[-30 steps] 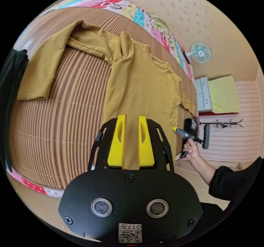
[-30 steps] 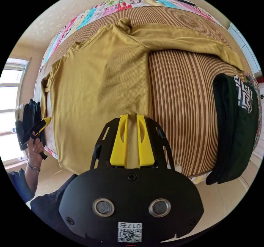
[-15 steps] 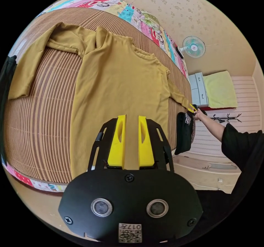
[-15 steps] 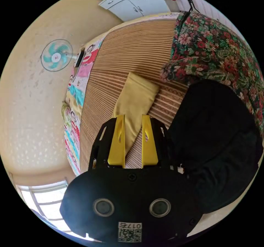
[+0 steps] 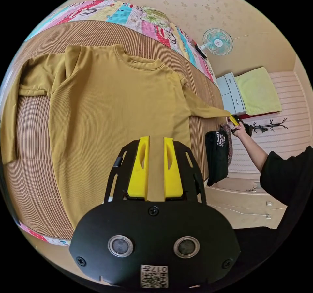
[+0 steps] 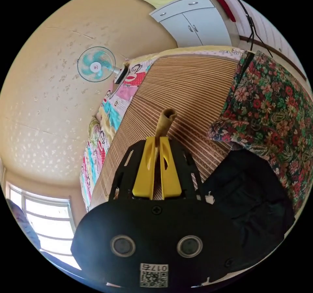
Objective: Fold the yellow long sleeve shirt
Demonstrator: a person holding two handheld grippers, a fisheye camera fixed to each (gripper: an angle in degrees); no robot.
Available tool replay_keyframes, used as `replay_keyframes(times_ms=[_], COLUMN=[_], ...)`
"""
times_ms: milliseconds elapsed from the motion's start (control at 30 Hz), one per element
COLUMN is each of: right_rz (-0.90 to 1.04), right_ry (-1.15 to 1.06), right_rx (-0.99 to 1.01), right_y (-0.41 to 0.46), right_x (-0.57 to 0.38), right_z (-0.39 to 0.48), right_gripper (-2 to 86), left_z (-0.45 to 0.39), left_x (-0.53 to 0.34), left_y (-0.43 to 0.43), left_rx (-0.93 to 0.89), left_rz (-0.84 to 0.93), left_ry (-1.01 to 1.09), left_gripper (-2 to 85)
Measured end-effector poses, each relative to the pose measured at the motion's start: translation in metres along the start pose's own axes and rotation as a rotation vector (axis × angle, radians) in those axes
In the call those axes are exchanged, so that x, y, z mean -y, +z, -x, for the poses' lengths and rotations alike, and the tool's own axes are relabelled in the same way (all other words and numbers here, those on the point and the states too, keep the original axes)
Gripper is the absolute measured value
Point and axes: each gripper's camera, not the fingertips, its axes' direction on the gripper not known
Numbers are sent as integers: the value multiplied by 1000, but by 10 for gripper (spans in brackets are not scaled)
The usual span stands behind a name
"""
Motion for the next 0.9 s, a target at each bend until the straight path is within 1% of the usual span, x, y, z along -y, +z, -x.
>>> replay_keyframes(times_ms=[67,100,133,200,267,333,433,500,533,600,633,667,700,733,767,800,833,900], right_rz=[-77,-79,-67,11,22,-22,-91,-166,-187,-269,-279,-262,-199,-157,-71,7,49,284], right_ry=[-34,-50,-52,-7,30,37,-146,-386,-442,-645,-673,-700,-705,-708,-707,-724,-748,-845], right_rx=[-100,-167,-200,-327,-357,-343,-312,-257,-228,-68,-18,86,182,217,260,267,257,136], right_y=[-23,-26,-24,-6,2,-1,-9,-21,-24,-25,-20,-5,19,34,66,101,120,198], right_x=[-16,-27,-31,-44,-51,-55,-65,-97,-109,-176,-195,-233,-271,-291,-331,-375,-397,-475], right_z=[-7,-15,-21,-45,-53,-41,34,132,157,246,264,294,321,333,351,365,371,380], right_gripper=[23,22,22,21,21,21,21,22,22,23,24,24,25,25,24,23,23,20], left_z=[2,4,7,10,14,22,32,39,45,56,63,68,78,89,95,107,119,135], left_x=[0,0,1,1,4,9,13,13,12,10,9,8,8,7,6,4,2,1], left_y=[2,5,7,9,8,3,-12,-22,-29,-41,-50,-55,-66,-78,-84,-95,-103,-109], left_rx=[-10,-19,-27,-33,-37,-49,-60,-67,-80,-109,-126,-133,-152,-178,-187,-186,-162,-130], left_rz=[-1,3,8,7,1,-6,-44,-61,-76,-117,-145,-159,-188,-228,-251,-293,-319,-322], left_ry=[2,-3,-7,-1,11,13,18,23,19,10,4,-1,-20,-39,-49,-70,-88,-121], left_gripper=[75,74,75,76,77,78,79,79,78,73,71,71,76,84,89,97,99,102])
